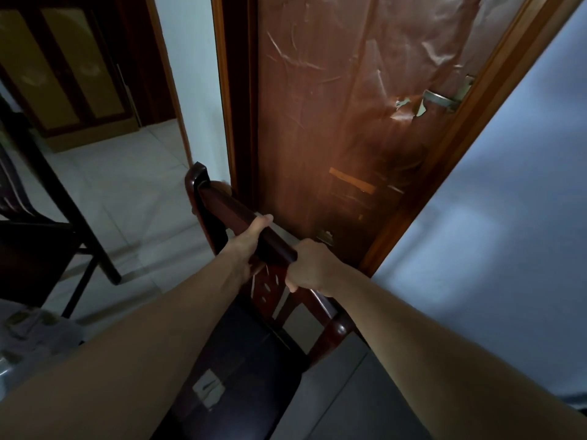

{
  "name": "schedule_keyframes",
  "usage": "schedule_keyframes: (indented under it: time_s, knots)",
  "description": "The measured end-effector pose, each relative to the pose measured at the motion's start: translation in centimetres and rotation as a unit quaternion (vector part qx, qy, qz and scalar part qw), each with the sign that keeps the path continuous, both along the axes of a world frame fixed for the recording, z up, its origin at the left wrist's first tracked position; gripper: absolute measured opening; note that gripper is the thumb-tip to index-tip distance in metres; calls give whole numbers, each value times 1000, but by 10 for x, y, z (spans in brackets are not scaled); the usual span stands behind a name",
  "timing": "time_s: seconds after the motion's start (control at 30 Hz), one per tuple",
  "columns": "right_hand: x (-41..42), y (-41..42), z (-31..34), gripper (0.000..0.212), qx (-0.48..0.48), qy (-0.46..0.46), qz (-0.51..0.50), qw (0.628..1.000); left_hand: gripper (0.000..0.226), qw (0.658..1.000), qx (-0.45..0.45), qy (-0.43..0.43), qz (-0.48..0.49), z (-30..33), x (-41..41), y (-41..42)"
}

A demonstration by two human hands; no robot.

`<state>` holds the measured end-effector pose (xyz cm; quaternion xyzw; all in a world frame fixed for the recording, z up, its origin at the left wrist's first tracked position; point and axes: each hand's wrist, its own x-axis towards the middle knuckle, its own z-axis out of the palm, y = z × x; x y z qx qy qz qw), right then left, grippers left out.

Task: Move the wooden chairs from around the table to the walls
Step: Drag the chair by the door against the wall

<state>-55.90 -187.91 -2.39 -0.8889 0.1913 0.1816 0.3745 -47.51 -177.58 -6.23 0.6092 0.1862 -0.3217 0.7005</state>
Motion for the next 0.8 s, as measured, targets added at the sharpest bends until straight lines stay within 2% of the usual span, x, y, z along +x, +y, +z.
schedule_keyframes:
  time_s: [0.2, 0.33, 0.5, 0.63, 0.7, 0.8]
  knots:
    - [-26, -11, 43, 23, -39, -1, -6, 999, 60, 999, -25, 2, -27, 31, -21, -13]
    - [-50, -30, 59, 41, -60, 5, -21, 998, 65, 998, -40, 5, -49, 44, -43, -35]
    - [-88, -66, 74, 41, -76, 13, -70, 995, 62, 995, -47, -6, -83, 61, -78, -80]
    - [-124, -98, 77, 54, -74, 8, -122, 990, 50, 990, -53, -9, -129, 66, -110, -118]
    - [-148, -118, 74, 55, -67, 5, -145, 987, 45, 987, -59, -7, -146, 66, -131, -139]
    - [-176, -139, 67, 53, -49, 6, -160, 986, 49, 986, -58, -1, -153, 62, -157, -161]
